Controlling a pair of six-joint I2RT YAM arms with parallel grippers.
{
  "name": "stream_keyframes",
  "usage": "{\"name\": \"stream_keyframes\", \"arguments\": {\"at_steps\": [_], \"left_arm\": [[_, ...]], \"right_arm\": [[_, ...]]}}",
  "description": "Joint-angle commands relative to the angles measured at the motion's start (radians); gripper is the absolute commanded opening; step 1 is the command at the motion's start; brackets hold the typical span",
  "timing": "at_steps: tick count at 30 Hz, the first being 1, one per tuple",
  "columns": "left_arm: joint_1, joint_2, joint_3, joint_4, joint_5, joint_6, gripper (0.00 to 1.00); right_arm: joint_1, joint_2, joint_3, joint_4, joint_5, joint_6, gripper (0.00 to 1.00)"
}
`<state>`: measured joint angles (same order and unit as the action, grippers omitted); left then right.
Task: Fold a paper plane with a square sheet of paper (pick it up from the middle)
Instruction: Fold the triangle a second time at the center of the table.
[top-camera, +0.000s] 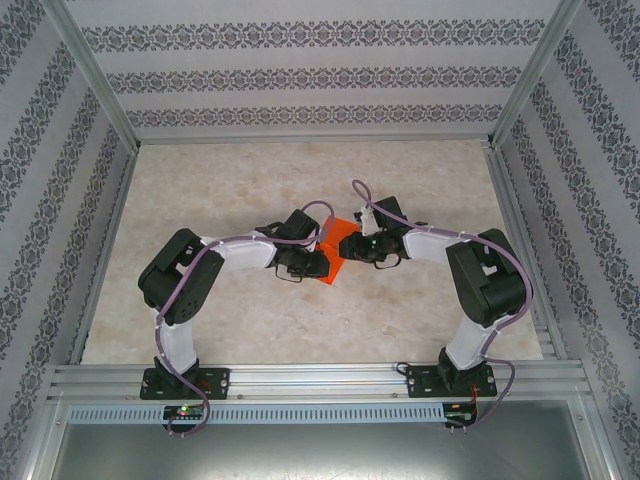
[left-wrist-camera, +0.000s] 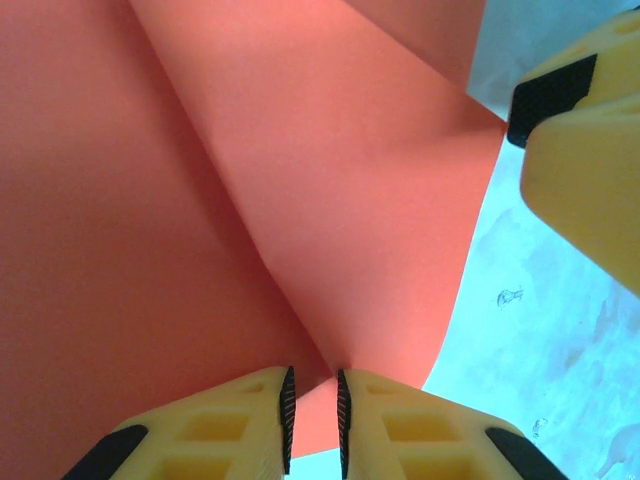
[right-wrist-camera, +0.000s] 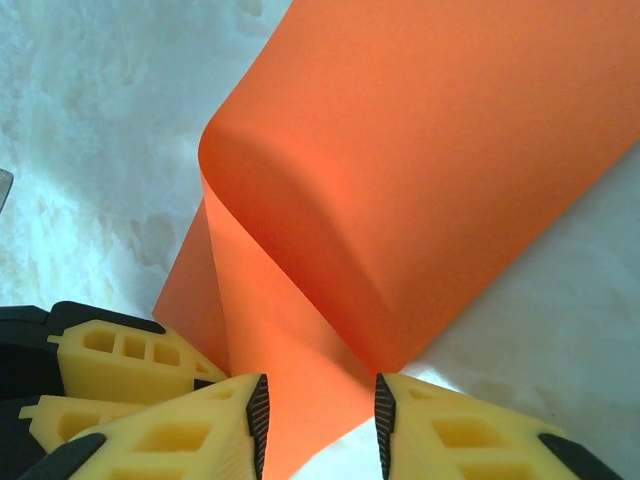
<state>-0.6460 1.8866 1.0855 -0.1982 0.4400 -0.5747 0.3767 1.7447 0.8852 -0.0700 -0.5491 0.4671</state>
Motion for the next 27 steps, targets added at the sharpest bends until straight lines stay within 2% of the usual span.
{"name": "stream_keyframes", "arguments": {"at_steps": [1, 12, 20, 27], "left_arm": [[0.010, 0.015, 0.005, 0.006, 0.010, 0.022, 0.23], [0.011, 0.027, 0.003, 0.017, 0.023, 0.022, 0.23], [0.013, 0.023, -0.006, 0.020, 0.024, 0.022, 0.23], [0.014, 0.023, -0.016, 0.029, 0.032, 0.022, 0.23]], "right_arm": [[-0.015, -0.042, -0.020, 0.008, 0.023, 0.010, 0.36], [0.005, -0.018, -0.035, 0.058, -0.066, 0.044, 0.36], [0.035, 0.027, -0.028, 0.107, -0.136, 0.085, 0.20], [0.038, 0.028, -0.023, 0.084, -0.091, 0.060, 0.06]]}}
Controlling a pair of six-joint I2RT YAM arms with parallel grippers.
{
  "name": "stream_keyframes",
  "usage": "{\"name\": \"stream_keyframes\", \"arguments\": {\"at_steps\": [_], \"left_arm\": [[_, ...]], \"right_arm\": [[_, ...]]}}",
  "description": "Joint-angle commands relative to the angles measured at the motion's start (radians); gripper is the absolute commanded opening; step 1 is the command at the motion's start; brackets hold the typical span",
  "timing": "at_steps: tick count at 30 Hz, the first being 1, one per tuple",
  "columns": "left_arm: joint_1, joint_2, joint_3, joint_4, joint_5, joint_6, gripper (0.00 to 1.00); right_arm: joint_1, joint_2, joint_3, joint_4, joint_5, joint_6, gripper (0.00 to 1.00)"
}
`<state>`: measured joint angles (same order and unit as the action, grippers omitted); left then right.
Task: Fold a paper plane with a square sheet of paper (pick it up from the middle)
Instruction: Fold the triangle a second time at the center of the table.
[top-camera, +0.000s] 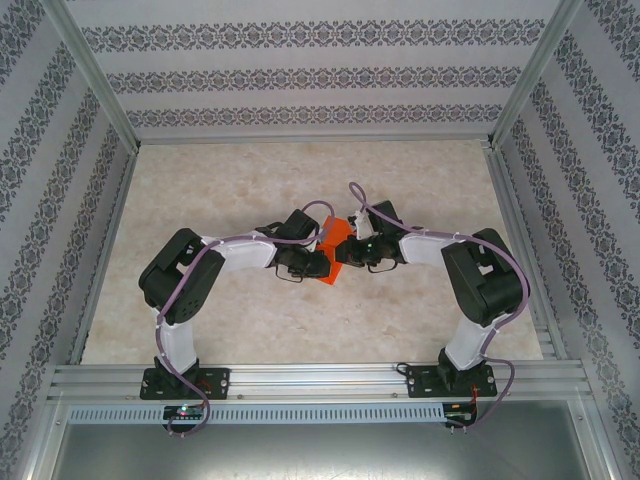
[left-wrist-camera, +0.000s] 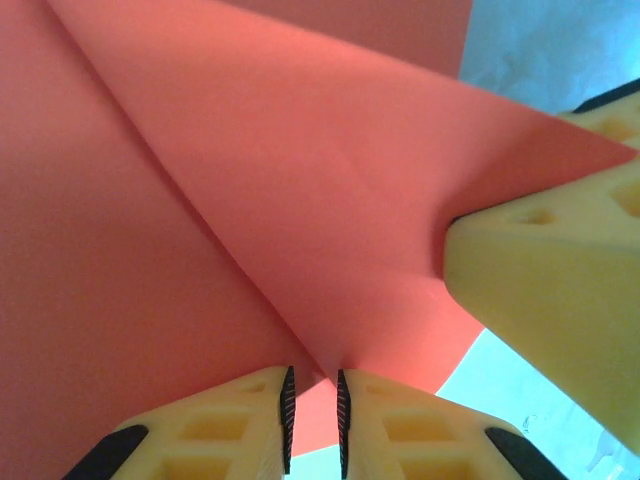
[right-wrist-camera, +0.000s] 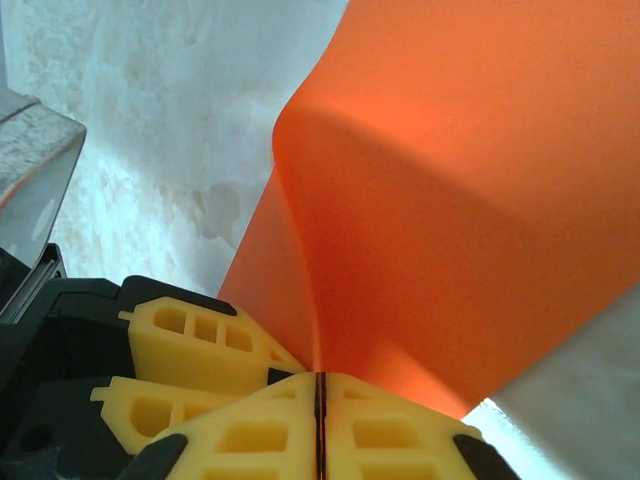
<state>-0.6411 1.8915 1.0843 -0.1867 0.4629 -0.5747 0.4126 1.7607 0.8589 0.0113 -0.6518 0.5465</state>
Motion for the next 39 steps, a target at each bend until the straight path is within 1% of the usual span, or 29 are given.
{"name": "stream_keyframes", "arguments": {"at_steps": [1, 6, 17, 33, 39], "left_arm": [[0.009, 0.018, -0.015, 0.015, 0.011, 0.022, 0.23], [0.009, 0.018, -0.015, 0.009, 0.011, 0.028, 0.23], [0.009, 0.025, -0.013, 0.001, 0.014, 0.034, 0.23], [0.009, 0.045, 0.009, -0.008, 0.033, 0.044, 0.23], [0.010, 0.054, 0.011, -0.008, 0.038, 0.047, 0.22]], "right_arm": [[0.000, 0.015, 0.010, 0.000, 0.017, -0.024, 0.04], [-0.004, 0.043, 0.043, -0.023, 0.030, -0.050, 0.00], [-0.012, 0.078, 0.075, -0.068, 0.069, -0.091, 0.00], [-0.023, 0.107, 0.086, -0.076, 0.075, -0.104, 0.00], [-0.012, 0.102, 0.099, -0.091, 0.083, -0.118, 0.00]]}}
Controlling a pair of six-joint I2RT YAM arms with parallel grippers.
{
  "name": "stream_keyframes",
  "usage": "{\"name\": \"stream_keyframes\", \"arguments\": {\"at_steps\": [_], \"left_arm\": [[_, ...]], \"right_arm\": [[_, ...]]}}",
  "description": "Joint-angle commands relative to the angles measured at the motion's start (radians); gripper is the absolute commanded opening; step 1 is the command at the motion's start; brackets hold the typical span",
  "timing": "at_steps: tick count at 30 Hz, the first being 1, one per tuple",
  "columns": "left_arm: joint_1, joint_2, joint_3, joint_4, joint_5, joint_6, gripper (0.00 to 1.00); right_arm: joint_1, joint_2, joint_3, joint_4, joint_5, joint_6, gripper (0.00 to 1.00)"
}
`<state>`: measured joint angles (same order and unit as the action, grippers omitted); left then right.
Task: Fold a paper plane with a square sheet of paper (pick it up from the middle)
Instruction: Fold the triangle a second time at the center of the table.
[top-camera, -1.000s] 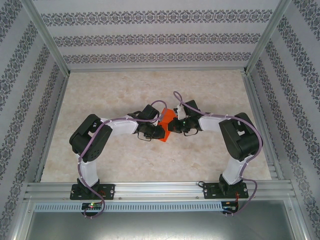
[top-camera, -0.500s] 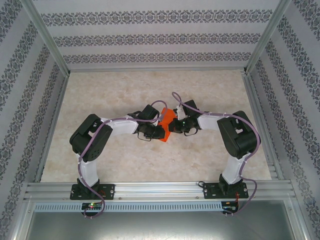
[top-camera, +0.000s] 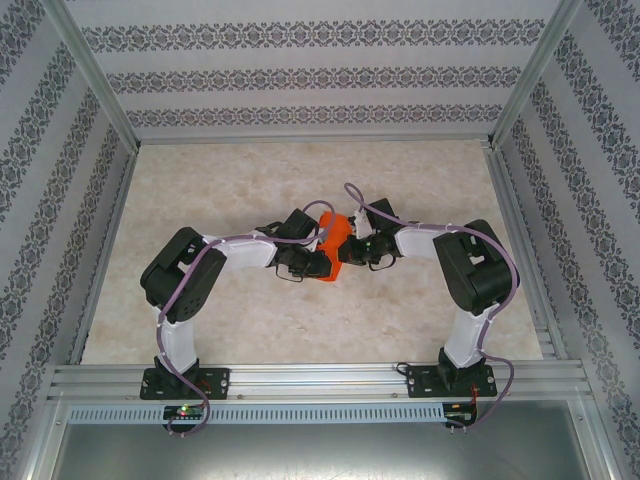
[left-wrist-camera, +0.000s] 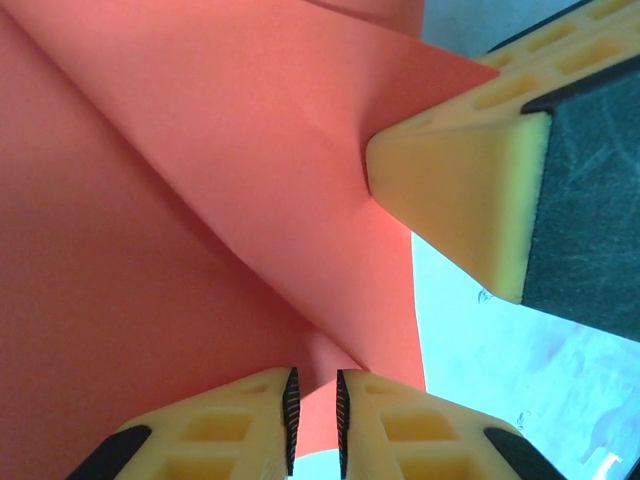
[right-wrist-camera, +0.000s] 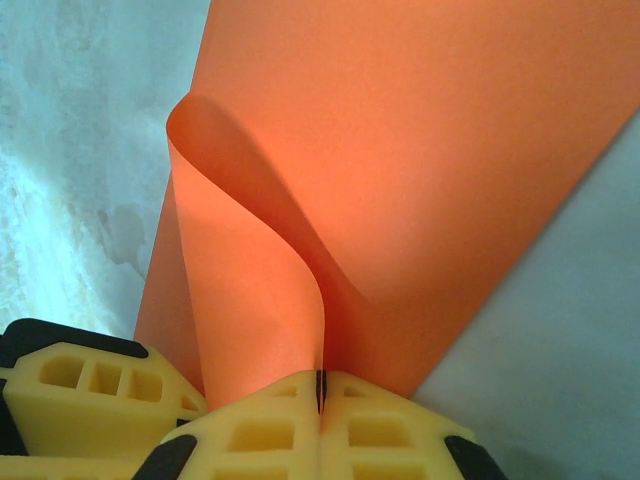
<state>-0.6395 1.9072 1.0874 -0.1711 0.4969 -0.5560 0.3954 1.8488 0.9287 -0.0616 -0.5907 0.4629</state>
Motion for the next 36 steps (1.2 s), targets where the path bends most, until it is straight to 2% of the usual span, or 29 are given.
{"name": "stream_keyframes", "arguments": {"at_steps": [1, 17, 30, 36], "left_arm": [[0.008, 0.039, 0.009, -0.024, 0.004, 0.031, 0.23], [0.009, 0.032, 0.012, -0.023, 0.010, 0.031, 0.22], [0.009, -0.052, 0.031, -0.017, -0.027, 0.003, 0.22], [0.009, -0.068, 0.040, 0.032, 0.017, -0.037, 0.22]], "right_arm": [[0.006, 0.015, 0.031, -0.021, 0.020, -0.038, 0.00], [0.024, 0.055, 0.059, -0.095, 0.076, -0.079, 0.00], [0.041, 0.050, 0.046, -0.155, 0.135, -0.113, 0.00], [0.041, 0.050, 0.040, -0.154, 0.138, -0.118, 0.00]]}}
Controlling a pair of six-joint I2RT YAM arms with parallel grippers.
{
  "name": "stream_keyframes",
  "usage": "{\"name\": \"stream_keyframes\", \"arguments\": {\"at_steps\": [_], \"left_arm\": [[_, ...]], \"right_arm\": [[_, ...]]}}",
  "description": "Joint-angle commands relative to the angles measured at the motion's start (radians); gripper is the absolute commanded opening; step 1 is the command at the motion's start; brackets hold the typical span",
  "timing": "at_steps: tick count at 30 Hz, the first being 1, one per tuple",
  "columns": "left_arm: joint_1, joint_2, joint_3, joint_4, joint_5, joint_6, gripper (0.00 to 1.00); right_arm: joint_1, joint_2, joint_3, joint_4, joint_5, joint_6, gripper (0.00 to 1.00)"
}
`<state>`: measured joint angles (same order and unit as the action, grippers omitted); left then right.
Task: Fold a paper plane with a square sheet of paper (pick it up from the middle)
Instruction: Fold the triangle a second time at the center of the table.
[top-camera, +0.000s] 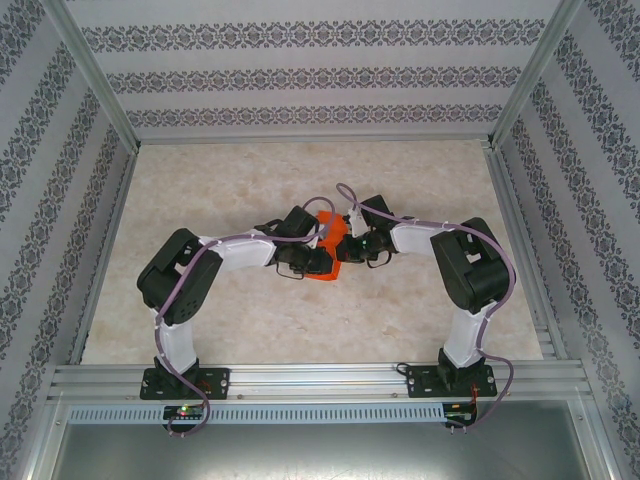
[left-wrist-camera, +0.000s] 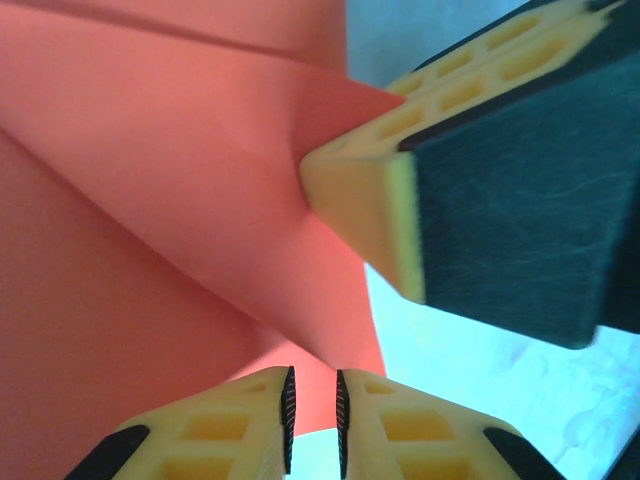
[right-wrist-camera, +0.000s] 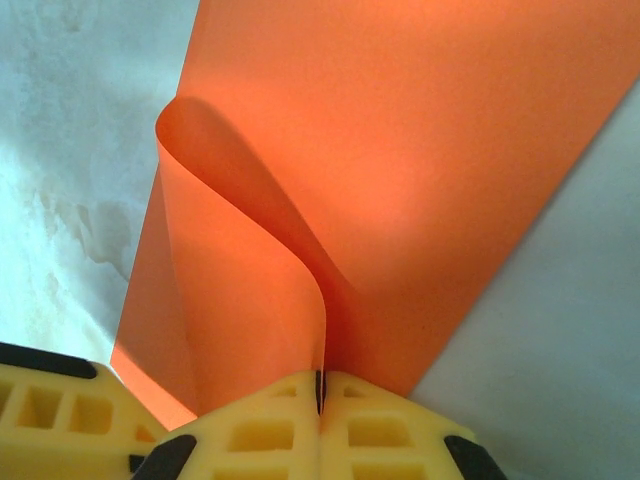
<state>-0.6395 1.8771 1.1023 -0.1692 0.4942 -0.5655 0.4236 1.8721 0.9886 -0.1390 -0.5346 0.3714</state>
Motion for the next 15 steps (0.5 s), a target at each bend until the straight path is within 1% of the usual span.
{"name": "stream_keyframes", "arguments": {"at_steps": [1, 7, 15], "left_arm": [[0.009, -0.037, 0.024, 0.040, 0.029, -0.036, 0.22], [0.009, -0.002, 0.024, 0.082, 0.083, -0.061, 0.21], [0.009, 0.050, 0.022, 0.135, 0.119, -0.081, 0.20]], "right_arm": [[0.014, 0.027, -0.022, -0.074, 0.080, -0.027, 0.00], [0.014, 0.022, -0.023, -0.073, 0.076, -0.029, 0.00], [0.012, 0.019, -0.024, -0.073, 0.073, -0.030, 0.00]]}}
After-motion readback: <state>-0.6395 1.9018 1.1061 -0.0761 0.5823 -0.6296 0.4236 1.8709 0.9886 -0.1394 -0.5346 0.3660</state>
